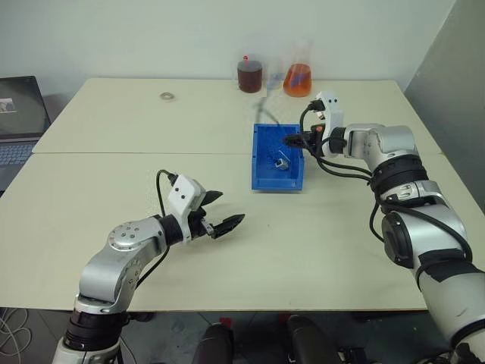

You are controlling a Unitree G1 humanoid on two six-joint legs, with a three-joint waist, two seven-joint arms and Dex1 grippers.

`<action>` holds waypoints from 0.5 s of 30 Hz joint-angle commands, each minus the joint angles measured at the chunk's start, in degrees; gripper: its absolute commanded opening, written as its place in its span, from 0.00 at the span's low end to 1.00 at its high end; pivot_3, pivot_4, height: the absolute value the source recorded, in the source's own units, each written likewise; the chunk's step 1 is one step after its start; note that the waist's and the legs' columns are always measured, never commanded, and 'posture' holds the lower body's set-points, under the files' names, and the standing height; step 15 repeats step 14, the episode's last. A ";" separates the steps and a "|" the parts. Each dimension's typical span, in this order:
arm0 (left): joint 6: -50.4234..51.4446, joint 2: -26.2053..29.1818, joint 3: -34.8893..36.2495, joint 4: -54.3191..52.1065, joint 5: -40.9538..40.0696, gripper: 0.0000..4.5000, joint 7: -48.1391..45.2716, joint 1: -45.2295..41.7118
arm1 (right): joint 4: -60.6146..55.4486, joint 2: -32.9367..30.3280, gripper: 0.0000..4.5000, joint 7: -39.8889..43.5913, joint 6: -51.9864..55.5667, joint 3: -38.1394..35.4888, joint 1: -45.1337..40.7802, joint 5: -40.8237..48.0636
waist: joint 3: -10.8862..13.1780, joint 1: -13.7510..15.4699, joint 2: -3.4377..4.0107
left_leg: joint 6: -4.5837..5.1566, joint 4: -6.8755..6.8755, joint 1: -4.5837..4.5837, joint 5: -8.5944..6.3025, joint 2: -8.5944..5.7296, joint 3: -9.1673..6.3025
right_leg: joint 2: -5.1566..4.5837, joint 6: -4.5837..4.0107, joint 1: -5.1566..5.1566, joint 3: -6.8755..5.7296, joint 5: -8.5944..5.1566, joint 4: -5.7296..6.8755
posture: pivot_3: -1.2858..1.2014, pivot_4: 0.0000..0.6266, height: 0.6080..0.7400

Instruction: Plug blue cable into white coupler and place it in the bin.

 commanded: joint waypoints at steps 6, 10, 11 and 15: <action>-2.10 -0.55 3.22 0.32 -0.74 1.00 3.63 -2.30 | -9.64 -3.72 0.99 3.42 -4.74 -0.82 2.09 -1.04 | 0.00 0.14 0.00 | 0.00 0.02 0.01 0.00 -0.01 0.00 | 0.00 0.00 0.00 -0.01 0.00 0.02 | 0.52 0.24 1.00; -0.74 -0.66 4.94 0.25 -2.27 1.00 4.55 -2.75 | -28.13 -10.63 0.99 15.71 -5.64 1.51 13.16 1.87 | 0.00 0.99 0.00 | 0.00 0.01 -0.01 0.00 -0.02 -0.04 | -0.01 0.01 0.05 -0.06 0.00 -0.07 | 0.52 0.24 1.00; -0.25 -0.66 5.17 0.31 -2.56 1.00 4.77 -2.89 | -31.76 -12.60 0.99 19.03 -5.06 1.38 15.61 3.32 | 0.00 1.16 0.00 | 0.00 0.01 -0.02 0.00 -0.03 -0.02 | -0.03 0.01 0.06 -0.06 0.00 -0.10 | 0.52 0.24 1.00; 0.20 -0.01 5.06 0.72 -2.26 1.00 4.90 -3.36 | -39.78 -18.55 0.99 26.68 -3.13 1.27 21.73 6.33 | 0.00 1.37 0.00 | -0.01 0.01 -0.03 -0.01 -0.04 0.00 | -0.06 0.01 0.06 -0.05 0.00 -0.15 | 0.52 0.24 1.00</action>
